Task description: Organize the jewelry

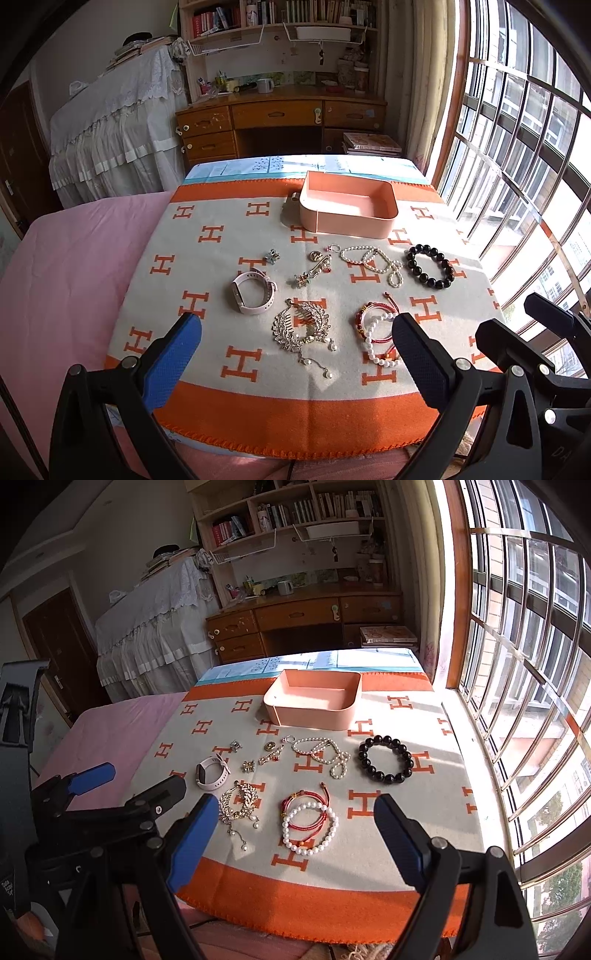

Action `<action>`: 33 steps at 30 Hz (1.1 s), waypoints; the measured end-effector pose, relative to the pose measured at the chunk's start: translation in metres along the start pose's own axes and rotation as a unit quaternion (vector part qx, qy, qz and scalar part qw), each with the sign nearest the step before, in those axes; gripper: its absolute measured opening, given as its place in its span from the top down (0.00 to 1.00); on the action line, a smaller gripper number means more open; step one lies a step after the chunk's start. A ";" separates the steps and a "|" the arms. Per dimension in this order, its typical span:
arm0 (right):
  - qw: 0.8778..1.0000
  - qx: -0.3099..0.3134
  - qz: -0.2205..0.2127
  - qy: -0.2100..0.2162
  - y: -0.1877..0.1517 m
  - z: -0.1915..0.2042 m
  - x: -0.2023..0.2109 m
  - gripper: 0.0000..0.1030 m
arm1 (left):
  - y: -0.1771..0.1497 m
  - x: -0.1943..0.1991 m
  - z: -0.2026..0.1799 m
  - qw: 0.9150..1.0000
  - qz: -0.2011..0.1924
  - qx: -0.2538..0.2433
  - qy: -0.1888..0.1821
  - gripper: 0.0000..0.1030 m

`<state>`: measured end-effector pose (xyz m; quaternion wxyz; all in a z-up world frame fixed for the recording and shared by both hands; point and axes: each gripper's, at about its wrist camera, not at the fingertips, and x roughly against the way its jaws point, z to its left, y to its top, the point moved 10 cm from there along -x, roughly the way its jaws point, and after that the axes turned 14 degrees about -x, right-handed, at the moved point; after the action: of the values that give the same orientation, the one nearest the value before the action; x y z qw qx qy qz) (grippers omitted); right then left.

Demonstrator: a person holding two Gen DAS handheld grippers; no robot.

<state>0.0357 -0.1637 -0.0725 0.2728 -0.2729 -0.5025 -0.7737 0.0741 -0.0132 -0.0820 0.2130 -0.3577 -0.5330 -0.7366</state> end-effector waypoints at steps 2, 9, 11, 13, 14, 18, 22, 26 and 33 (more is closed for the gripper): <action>1.000 0.000 -0.001 0.000 0.001 -0.001 0.001 0.16 | 0.000 0.000 0.000 1.000 -0.001 0.001 0.000 0.01; 1.000 -0.005 0.000 -0.002 0.004 0.000 -0.002 0.16 | 0.002 -0.002 -0.002 1.000 -0.002 -0.001 -0.001 0.01; 1.000 -0.006 0.000 -0.002 0.006 0.001 -0.003 0.16 | 0.003 -0.002 -0.002 1.000 -0.001 -0.002 0.000 0.01; 1.000 -0.001 0.001 0.000 0.002 -0.002 -0.002 0.16 | 0.004 -0.002 -0.002 1.000 0.001 -0.002 -0.001 0.01; 1.000 -0.001 0.002 0.000 0.001 -0.003 -0.002 0.16 | 0.005 -0.003 -0.001 1.000 0.002 -0.001 -0.002 0.01; 1.000 -0.001 0.007 0.000 0.000 -0.005 -0.005 0.16 | 0.007 -0.007 0.003 1.000 0.007 0.001 -0.006 0.01; 1.000 0.000 0.012 0.001 0.003 0.000 -0.008 0.16 | 0.008 -0.010 0.004 1.000 0.008 0.002 -0.006 0.01; 1.000 0.000 0.014 0.000 0.004 0.001 -0.011 0.16 | 0.007 -0.011 0.004 1.000 0.008 0.003 -0.007 0.01; 1.000 0.006 0.018 0.002 0.004 0.003 -0.019 0.16 | 0.007 -0.021 0.004 1.000 0.014 0.003 -0.010 0.01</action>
<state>0.0518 -0.1597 -0.0820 0.2894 -0.2791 -0.5012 -0.7662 0.0941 -0.0132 -0.0930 0.2193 -0.3719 -0.5325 -0.7280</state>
